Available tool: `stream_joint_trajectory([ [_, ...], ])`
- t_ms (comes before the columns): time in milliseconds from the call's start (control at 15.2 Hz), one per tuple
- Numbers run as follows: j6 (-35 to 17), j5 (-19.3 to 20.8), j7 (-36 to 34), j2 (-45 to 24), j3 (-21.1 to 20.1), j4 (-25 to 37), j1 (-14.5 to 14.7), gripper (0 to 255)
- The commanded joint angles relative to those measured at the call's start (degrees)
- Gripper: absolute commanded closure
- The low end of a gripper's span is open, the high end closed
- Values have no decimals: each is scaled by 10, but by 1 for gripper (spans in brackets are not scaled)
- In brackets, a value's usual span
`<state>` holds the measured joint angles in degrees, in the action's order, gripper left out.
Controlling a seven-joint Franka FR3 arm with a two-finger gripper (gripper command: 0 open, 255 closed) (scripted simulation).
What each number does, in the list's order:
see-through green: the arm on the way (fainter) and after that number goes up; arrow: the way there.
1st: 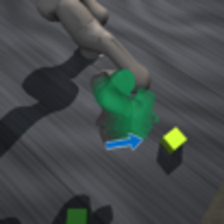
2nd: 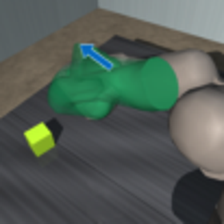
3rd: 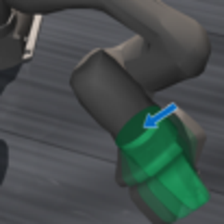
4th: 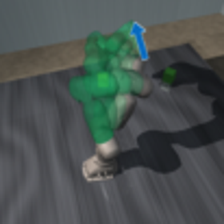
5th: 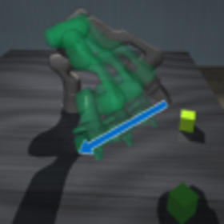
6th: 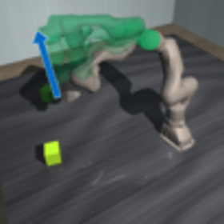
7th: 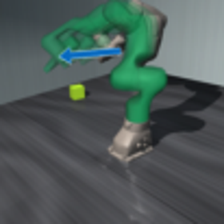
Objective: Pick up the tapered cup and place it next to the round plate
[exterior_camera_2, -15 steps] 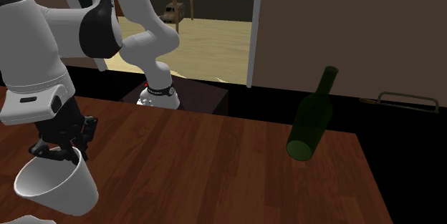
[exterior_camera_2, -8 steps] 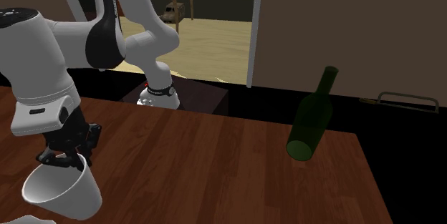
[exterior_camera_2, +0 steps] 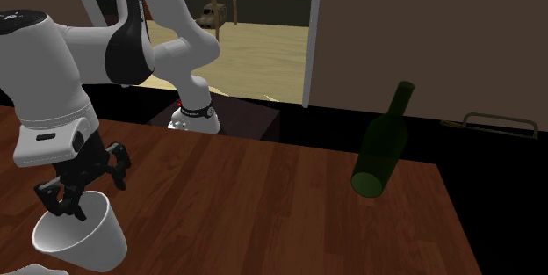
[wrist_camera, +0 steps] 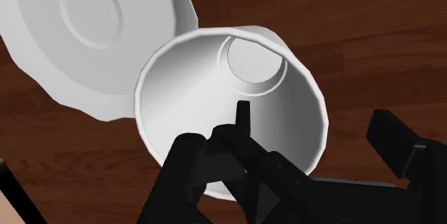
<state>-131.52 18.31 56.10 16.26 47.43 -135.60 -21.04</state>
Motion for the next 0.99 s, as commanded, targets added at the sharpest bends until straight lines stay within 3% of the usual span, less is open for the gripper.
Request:
stream_joint_trajectory([
  [0,0,0,0,0,0,0,0,0],
  [132,0,0,0,0,0,0,0,0],
  [396,83,19,-18,52,-36,34,-13,0],
  [924,83,19,-18,52,-36,34,-13,0],
])
